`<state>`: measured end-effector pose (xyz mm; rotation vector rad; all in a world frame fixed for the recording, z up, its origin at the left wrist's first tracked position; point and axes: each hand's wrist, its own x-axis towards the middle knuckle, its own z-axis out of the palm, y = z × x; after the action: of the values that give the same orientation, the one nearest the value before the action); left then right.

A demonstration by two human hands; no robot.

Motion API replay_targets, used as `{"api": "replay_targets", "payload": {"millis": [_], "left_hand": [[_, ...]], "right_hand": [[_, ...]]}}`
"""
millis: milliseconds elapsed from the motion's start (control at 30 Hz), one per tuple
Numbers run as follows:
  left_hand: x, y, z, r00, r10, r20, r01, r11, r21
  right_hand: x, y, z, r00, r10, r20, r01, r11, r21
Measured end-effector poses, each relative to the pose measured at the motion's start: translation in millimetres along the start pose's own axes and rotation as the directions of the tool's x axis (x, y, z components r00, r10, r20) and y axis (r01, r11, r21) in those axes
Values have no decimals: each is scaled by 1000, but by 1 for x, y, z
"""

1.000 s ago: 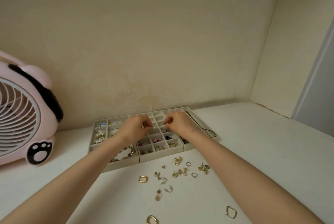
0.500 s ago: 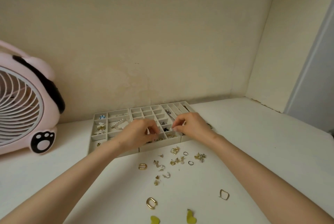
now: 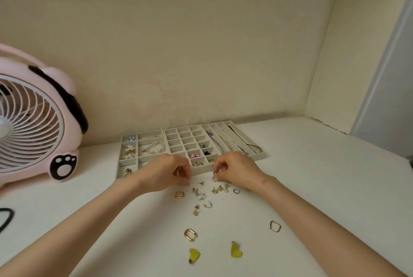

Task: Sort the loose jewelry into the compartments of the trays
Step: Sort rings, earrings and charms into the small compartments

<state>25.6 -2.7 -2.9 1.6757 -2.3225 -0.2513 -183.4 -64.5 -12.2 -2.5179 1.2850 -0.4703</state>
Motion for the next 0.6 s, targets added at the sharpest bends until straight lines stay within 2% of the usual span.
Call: {"api": "replay_targets", "payload": {"millis": [200,333,500,600], "left_hand": [[-12,1,2,997,-37,75,35,999,25],[-17,-1,8,997,-25,77,17,995,100],[-18,1,14,997,-39,66,34,997,72],[-18,4,13,996,-68,55,65,996,57]], "right_hand": [[0,1,0,1000,24,-7,-23,999,47],[1,3,-5,997,72,-17,-67,976,205],[-2,3,-16,990,126,-67,-86,903,421],[-3,3,-19,989,131,-69,-82,874,480]]}}
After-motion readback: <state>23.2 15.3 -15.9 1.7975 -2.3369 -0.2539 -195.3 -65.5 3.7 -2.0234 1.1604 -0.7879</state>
